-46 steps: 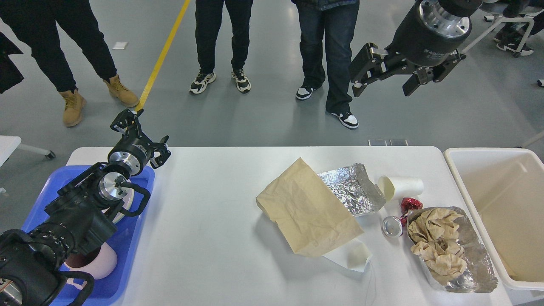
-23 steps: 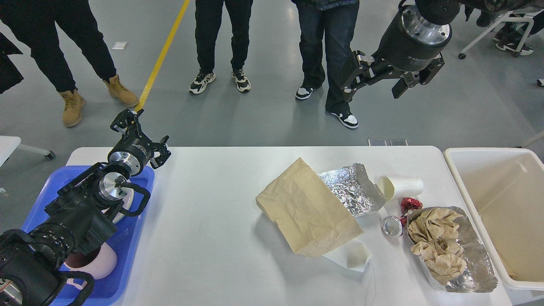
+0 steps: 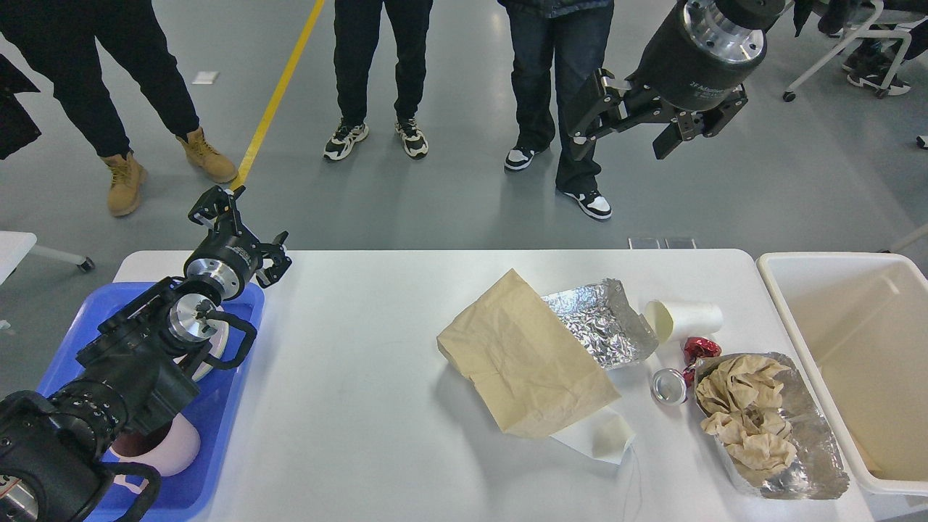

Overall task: Tidy desktop
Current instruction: 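Lower the right gripper onto the tan paper bag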

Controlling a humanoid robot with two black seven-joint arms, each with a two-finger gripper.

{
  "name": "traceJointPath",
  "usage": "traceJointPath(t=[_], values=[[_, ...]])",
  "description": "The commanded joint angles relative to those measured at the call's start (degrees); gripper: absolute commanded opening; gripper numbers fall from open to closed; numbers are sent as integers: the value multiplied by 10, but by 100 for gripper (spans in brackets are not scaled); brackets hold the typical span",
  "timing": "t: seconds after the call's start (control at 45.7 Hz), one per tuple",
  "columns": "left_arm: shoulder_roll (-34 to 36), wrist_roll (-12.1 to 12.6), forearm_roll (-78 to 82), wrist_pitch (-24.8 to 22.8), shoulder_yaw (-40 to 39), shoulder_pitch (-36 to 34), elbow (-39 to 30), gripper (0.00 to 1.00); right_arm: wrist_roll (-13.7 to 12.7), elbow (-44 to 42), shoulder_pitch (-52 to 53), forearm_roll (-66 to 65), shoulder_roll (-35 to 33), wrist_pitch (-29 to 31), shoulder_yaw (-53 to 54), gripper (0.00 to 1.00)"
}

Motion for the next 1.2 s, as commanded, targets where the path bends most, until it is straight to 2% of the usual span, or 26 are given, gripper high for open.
traceJointPath(t=[0.0,0.197,0.372,0.657,0.788,1.029,1.182], values=[[0,0,-1,0,0,0,0,97,-3,4,-16,0,-18,0,34,100],[-1,0,0,0,0,0,0,97,-4,-3,-83,-1,-9,-9,55,100],[0,0,-1,0,0,0,0,97,-5,-38,-173,-1,39,-146,56,100],[0,0,-1,0,0,0,0,97,-6,-102,-337,-7,45,-270,86,100],[-1,0,-1,0,0,0,0,97,-6,-111,-376,-7,47,-314,91,100],[-1,0,-1,0,0,0,0,97,-5,-102,-377,-5,55,-311,91,100],[-1,0,0,0,0,0,1,97,-5,-99,-366,-5,56,-243,91,100]])
